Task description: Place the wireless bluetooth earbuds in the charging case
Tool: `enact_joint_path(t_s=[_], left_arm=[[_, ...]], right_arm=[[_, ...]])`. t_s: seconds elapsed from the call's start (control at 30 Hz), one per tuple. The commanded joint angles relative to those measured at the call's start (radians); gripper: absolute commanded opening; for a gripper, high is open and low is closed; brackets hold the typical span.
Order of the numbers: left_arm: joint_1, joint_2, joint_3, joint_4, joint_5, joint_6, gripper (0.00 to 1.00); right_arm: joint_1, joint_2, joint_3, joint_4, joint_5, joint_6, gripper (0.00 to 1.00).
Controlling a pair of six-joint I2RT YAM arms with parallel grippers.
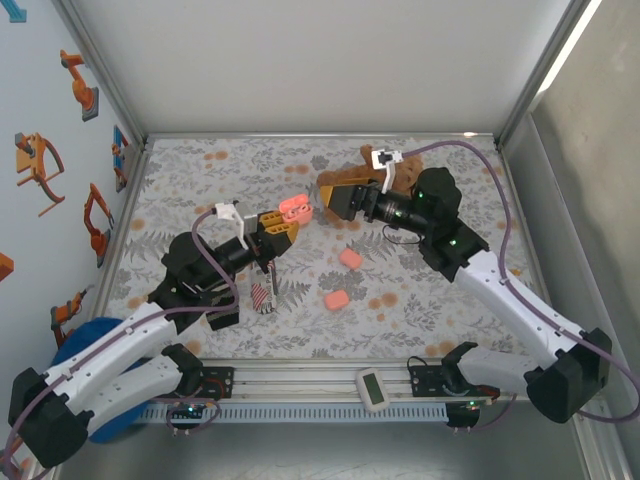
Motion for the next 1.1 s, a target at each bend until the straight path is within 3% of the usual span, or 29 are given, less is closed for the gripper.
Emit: enact_joint_path(t_s=[0.0, 0.4, 1.07], left_arm=[[-0.001, 0.013, -0.008, 0.094, 0.036, -0.035, 0.00], [0.010, 0.061, 0.004, 0.150, 0.071, -0.070, 0.00], [0.015, 0.078, 0.007, 0.114, 0.045, -0.075, 0.00]], right_arm=[[0.007, 0.013, 0.004, 0.060, -0.056, 0.027, 1.00], [0.084, 0.106, 0.065, 0.056, -0.123, 0.018, 0.95], [0.099, 0.079, 0.116, 0.047, -0.159, -0.022, 0.84]])
